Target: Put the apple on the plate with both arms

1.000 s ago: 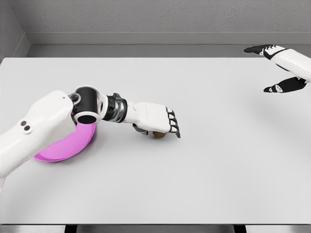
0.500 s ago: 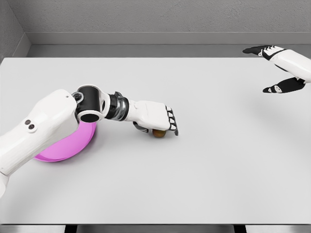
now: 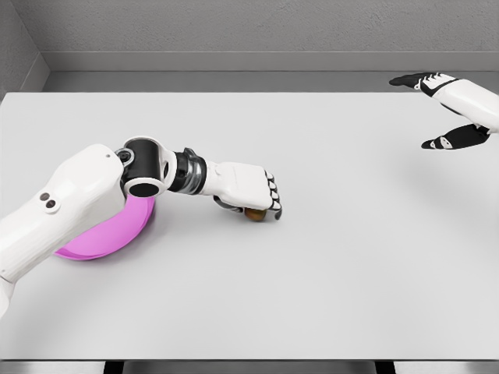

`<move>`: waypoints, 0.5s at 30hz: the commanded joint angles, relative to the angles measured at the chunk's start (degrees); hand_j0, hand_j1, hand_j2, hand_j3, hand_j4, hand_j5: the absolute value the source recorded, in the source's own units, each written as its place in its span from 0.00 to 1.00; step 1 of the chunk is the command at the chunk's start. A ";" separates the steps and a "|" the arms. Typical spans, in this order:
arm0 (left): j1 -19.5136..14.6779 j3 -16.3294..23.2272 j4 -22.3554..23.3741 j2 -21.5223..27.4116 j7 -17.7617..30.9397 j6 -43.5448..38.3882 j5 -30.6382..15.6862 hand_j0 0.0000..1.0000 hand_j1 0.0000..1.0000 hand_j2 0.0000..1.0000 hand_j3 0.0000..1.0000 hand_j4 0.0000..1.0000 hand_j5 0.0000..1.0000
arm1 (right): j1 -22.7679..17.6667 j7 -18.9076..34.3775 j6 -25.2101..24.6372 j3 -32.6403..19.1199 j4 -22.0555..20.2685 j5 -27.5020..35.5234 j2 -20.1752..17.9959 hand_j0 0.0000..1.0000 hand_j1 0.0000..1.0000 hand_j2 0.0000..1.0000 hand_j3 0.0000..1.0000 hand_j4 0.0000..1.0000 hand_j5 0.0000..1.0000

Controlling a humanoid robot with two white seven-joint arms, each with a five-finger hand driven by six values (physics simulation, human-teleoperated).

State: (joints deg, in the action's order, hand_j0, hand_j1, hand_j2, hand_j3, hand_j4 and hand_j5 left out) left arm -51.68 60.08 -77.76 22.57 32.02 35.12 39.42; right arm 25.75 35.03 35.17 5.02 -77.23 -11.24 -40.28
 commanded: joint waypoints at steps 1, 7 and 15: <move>0.00 -0.05 -0.02 0.02 -0.02 -0.12 -0.22 0.63 0.63 0.63 0.63 0.63 0.63 | 0.00 -0.03 -0.17 -0.01 -0.02 0.43 -0.06 1.00 1.00 1.00 1.00 1.00 1.00; 0.00 -0.05 -0.02 0.11 -0.02 -0.12 -0.22 0.53 0.53 0.53 0.53 0.53 0.53 | 0.00 -0.03 -0.17 -0.01 -0.02 0.43 -0.06 1.00 1.00 1.00 1.00 1.00 1.00; -0.09 -0.05 -0.02 0.37 -0.02 -0.12 -0.22 0.51 0.51 0.51 0.51 0.51 0.51 | 0.09 -0.03 -0.17 -0.01 -0.02 0.43 -0.06 1.00 1.00 1.00 1.00 1.00 1.00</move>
State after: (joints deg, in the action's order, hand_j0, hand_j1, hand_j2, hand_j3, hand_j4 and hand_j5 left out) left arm -51.77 60.08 -77.77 22.81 32.00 35.11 39.45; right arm 25.84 35.03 35.17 5.06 -77.23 -11.23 -40.31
